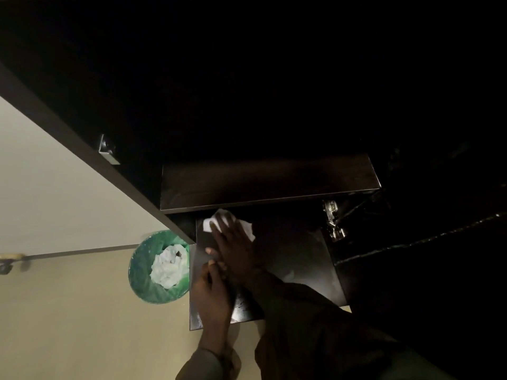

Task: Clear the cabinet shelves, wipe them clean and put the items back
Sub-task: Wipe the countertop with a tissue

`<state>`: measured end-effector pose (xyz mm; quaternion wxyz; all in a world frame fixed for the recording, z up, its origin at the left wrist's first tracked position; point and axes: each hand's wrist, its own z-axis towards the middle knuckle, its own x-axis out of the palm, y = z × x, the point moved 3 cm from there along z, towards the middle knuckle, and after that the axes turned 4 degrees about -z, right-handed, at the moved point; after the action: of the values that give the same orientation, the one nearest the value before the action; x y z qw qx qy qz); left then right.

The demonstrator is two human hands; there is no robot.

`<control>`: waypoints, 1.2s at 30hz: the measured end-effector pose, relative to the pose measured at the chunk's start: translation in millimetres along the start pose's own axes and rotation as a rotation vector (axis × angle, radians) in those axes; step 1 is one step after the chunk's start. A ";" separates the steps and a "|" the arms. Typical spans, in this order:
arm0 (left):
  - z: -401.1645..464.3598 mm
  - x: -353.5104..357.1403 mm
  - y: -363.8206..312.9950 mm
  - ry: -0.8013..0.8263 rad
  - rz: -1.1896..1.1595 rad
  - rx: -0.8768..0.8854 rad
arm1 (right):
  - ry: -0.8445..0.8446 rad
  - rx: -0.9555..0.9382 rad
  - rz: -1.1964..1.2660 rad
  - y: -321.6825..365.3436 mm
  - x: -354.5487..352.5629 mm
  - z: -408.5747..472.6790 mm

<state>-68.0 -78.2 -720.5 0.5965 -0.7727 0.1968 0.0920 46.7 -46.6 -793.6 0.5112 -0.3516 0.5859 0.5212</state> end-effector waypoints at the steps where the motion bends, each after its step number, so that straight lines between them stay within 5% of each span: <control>1: 0.2 -1.2 -0.2 -0.021 0.017 -0.011 | 0.008 -0.070 -0.016 0.1 -0.7 -2.0; 3: 3.1 -4.4 4.1 -0.044 0.035 -0.006 | -0.047 -0.064 0.002 -17.3 -8.3 -7.6; 9: 1.0 -4.2 18.9 -0.033 -0.026 -0.015 | -0.109 0.564 -0.075 -127.3 -47.1 -63.4; 16: 11.4 -5.9 31.4 -0.009 -0.001 0.005 | -0.019 0.651 -0.096 -74.5 -43.7 -121.2; 23: 20.9 -11.0 32.8 0.039 0.008 0.081 | 0.147 0.062 -0.072 28.4 -15.4 -162.1; 25: 18.7 -14.1 31.7 0.043 0.004 0.102 | 0.136 0.133 -0.135 2.9 -21.7 -153.7; 30: 14.9 -15.4 33.0 0.048 0.005 0.040 | 0.032 0.714 -0.090 -79.7 -52.3 -159.1; 34: 11.2 -13.9 29.8 0.066 -0.017 0.030 | -0.042 0.797 -0.029 -58.2 -49.1 -192.6; 36: 11.3 -13.0 28.7 0.069 -0.037 0.026 | -0.085 0.694 0.026 -26.2 -39.5 -199.3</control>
<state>-90.6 -70.9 -744.1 0.6009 -0.7710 0.2042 0.0517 34.2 -250.2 -775.2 0.6175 -0.1273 0.7110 0.3114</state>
